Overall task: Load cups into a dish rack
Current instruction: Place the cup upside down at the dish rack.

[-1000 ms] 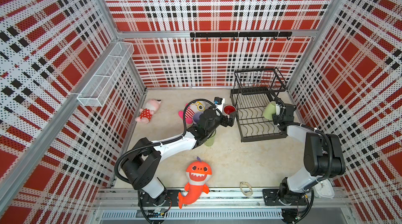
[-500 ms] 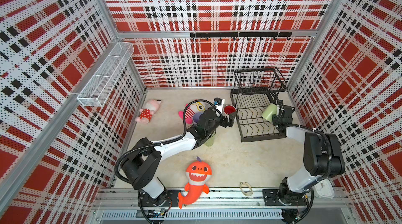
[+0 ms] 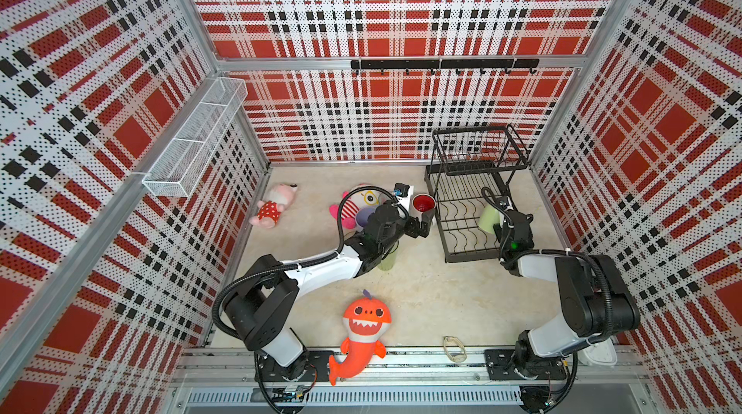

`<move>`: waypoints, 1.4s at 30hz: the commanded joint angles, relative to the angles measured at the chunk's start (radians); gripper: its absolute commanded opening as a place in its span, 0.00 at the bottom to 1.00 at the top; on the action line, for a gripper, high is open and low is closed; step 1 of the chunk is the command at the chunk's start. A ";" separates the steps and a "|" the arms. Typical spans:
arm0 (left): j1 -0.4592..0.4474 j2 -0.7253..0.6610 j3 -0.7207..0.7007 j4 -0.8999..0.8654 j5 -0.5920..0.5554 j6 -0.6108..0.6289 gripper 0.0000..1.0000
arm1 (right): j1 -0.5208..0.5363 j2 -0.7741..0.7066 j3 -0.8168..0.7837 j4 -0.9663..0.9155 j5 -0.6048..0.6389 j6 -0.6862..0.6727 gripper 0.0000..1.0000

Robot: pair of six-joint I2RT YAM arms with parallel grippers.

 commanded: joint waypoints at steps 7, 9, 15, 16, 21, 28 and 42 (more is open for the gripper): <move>0.010 -0.014 -0.011 0.052 -0.007 -0.003 0.99 | 0.064 0.091 -0.064 0.473 0.137 -0.256 0.00; 0.011 -0.016 -0.015 0.053 -0.007 -0.001 0.99 | 0.080 0.132 -0.086 0.605 0.163 -0.311 0.00; 0.020 -0.023 -0.025 0.057 -0.010 0.003 0.99 | 0.091 0.214 -0.094 0.829 0.222 -0.412 0.00; 0.021 -0.022 -0.026 0.057 -0.010 0.003 0.99 | 0.091 0.221 -0.097 0.845 0.216 -0.420 0.00; 0.026 -0.015 -0.026 0.065 0.000 0.002 0.99 | 0.091 0.277 -0.083 0.895 0.259 -0.460 0.04; 0.034 -0.019 -0.030 0.065 0.006 0.003 0.99 | 0.079 0.318 -0.084 0.961 0.264 -0.508 0.08; 0.043 -0.022 -0.035 0.071 0.020 -0.002 0.99 | 0.070 0.215 -0.125 0.764 0.181 -0.363 0.43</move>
